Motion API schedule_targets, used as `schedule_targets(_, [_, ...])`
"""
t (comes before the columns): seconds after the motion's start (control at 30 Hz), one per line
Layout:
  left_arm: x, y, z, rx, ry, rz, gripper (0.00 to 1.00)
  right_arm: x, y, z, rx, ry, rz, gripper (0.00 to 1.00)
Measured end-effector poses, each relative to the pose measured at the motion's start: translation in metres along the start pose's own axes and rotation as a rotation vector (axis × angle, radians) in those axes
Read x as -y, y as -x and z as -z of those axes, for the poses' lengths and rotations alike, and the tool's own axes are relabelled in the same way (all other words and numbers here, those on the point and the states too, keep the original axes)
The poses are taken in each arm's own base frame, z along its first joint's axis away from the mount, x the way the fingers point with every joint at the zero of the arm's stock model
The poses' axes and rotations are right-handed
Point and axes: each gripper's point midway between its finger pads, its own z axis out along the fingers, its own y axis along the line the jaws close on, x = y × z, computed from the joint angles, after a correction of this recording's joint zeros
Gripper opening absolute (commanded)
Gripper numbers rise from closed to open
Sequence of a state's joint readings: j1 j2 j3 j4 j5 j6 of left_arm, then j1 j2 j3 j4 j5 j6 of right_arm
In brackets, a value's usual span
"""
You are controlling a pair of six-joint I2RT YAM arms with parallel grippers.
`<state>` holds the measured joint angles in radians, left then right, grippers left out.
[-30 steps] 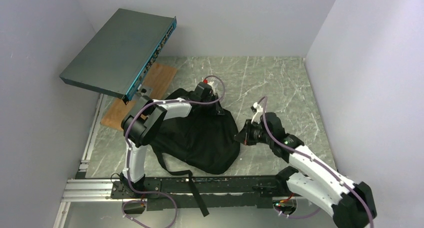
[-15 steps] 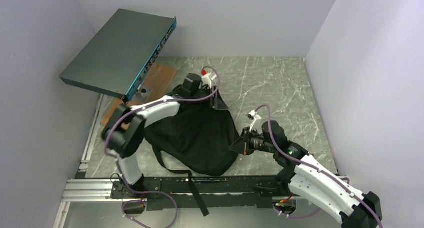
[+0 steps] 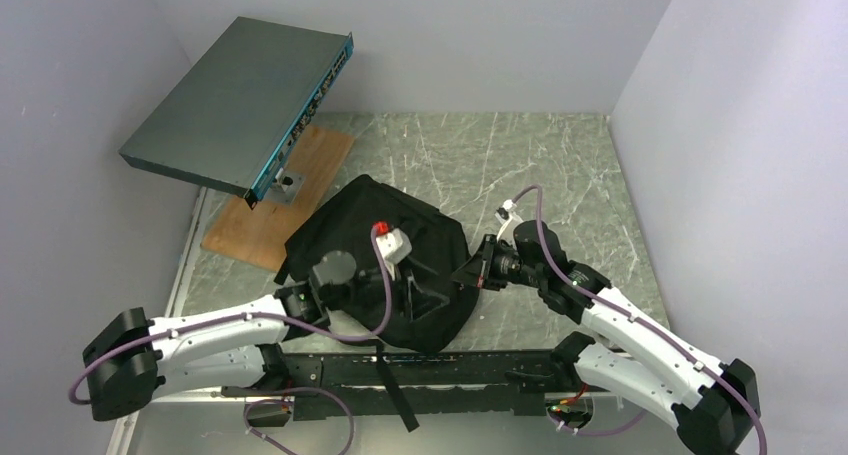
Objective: Pack the student bag
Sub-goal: Zip the student bag at the center of the board.
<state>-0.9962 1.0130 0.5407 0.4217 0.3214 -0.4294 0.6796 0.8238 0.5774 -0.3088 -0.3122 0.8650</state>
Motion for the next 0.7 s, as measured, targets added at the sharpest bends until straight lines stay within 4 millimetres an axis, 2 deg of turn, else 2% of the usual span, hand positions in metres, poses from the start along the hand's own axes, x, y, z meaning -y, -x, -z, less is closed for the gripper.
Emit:
schedule_targets(0.1, [-0.004,-0.034,0.003,0.022,0.073,-0.036,0.65,-0.002,0.004,0.002,0.023,-0.004,-0.037,0.00])
schedule_targets(0.2, [-0.014,-0.052,0.003,0.047,0.153,-0.058,0.61,-0.007,0.009,0.005,0.054,0.006,-0.069,0.00])
schedule_targets(0.37, [-0.024,-0.056,-0.013,0.103,0.227,-0.061,0.40,-0.008,0.015,0.006,0.083,0.001,-0.109,0.00])
schedule_targets(0.5, [-0.038,-0.058,-0.023,0.126,0.287,-0.061,0.40,-0.012,0.017,0.009,0.101,0.013,-0.140,0.00])
schedule_targets(0.7, [-0.033,-0.044,-0.038,0.163,0.275,-0.058,0.44,-0.020,0.022,0.015,0.133,0.046,-0.167,0.00])
